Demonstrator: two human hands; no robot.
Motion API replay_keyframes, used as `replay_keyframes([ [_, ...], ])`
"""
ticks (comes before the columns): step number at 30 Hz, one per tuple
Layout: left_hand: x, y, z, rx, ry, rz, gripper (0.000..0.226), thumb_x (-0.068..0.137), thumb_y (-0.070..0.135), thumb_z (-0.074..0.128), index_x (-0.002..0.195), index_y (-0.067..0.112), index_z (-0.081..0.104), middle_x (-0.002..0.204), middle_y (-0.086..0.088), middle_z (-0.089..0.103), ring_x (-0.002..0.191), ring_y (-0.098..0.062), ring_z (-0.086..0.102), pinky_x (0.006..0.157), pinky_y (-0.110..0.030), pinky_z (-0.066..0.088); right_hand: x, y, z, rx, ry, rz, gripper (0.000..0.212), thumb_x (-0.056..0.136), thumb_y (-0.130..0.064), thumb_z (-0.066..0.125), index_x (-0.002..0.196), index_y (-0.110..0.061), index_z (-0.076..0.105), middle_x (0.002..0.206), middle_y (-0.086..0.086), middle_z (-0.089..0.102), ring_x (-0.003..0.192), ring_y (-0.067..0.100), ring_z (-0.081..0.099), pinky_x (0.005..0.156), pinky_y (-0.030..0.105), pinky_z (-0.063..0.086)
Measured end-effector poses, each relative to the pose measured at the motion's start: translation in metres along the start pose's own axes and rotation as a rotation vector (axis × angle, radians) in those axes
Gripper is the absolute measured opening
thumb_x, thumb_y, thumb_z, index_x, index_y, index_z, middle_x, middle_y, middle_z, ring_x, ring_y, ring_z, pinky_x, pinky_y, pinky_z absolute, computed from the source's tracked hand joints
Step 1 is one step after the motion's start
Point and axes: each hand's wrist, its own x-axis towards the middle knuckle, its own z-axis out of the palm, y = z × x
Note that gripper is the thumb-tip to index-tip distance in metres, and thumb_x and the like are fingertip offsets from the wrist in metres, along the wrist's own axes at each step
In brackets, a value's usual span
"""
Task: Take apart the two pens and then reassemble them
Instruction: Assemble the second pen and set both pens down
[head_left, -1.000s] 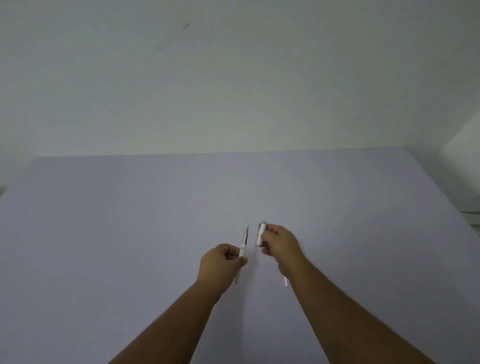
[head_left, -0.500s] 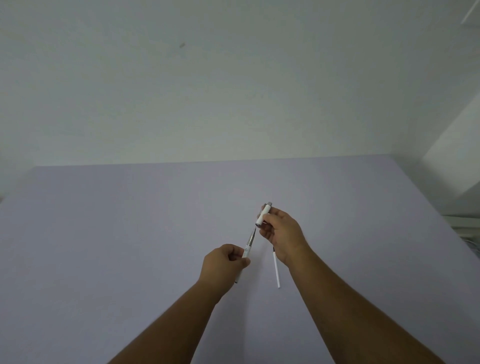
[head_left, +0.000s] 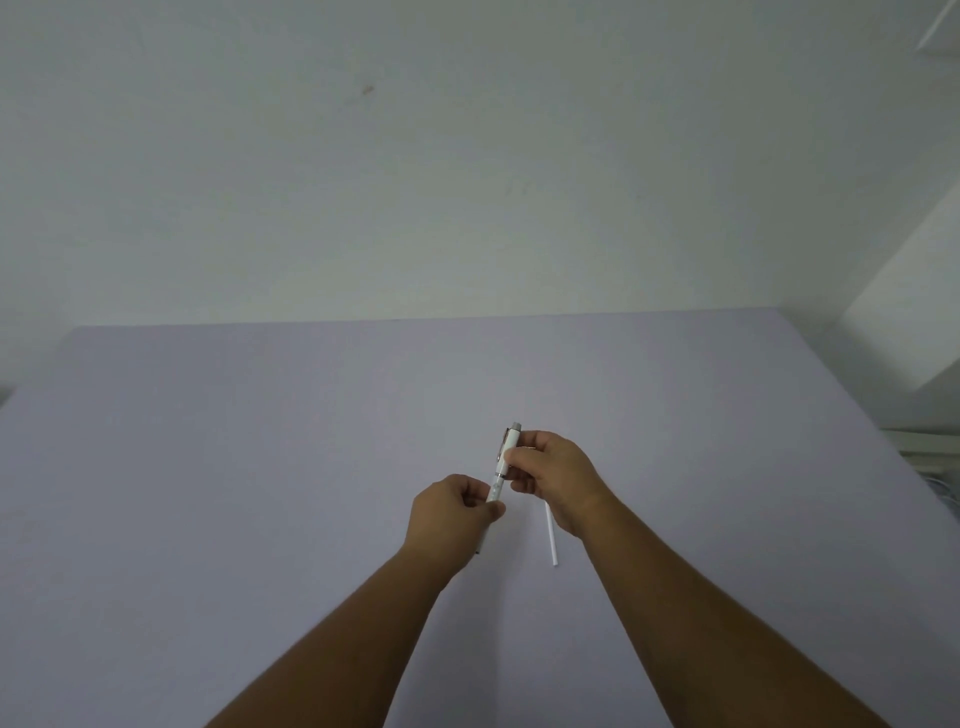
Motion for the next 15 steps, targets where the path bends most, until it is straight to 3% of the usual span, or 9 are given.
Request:
replay_keyframes([
  [6, 0.002, 0.002, 0.005, 0.037, 0.050, 0.029, 0.011, 0.079, 0.018, 0.070, 0.076, 0.024, 0.061, 0.069, 0.007, 0.061, 0.063, -0.011, 0.056, 0.067, -0.035, 0.056, 0.001, -0.002, -0.001, -0.043, -0.004, -0.005, 0.007, 0.081, -0.014, 0.062, 0.084, -0.011, 0.068, 0.076, 0.005, 0.072, 0.070, 0.016, 0.067, 0.068, 0.026, 0.055],
  [11, 0.004, -0.008, 0.009, 0.054, 0.052, -0.023, 0.009, 0.077, 0.021, 0.072, 0.079, 0.023, 0.064, 0.072, 0.007, 0.064, 0.063, -0.006, 0.057, 0.056, -0.020, 0.049, 0.001, 0.005, -0.001, -0.094, -0.010, 0.014, 0.012, 0.080, -0.015, 0.064, 0.089, -0.009, 0.068, 0.080, 0.006, 0.072, 0.070, 0.014, 0.067, 0.065, 0.024, 0.055],
  [15, 0.010, -0.013, 0.008, 0.011, 0.030, -0.090, 0.009, 0.076, 0.021, 0.074, 0.080, 0.022, 0.066, 0.074, 0.006, 0.065, 0.060, -0.006, 0.058, 0.036, -0.009, 0.038, 0.002, 0.015, -0.002, -0.134, 0.073, 0.026, 0.012, 0.083, -0.024, 0.063, 0.092, -0.017, 0.067, 0.088, 0.003, 0.070, 0.077, 0.015, 0.066, 0.078, 0.031, 0.058],
])
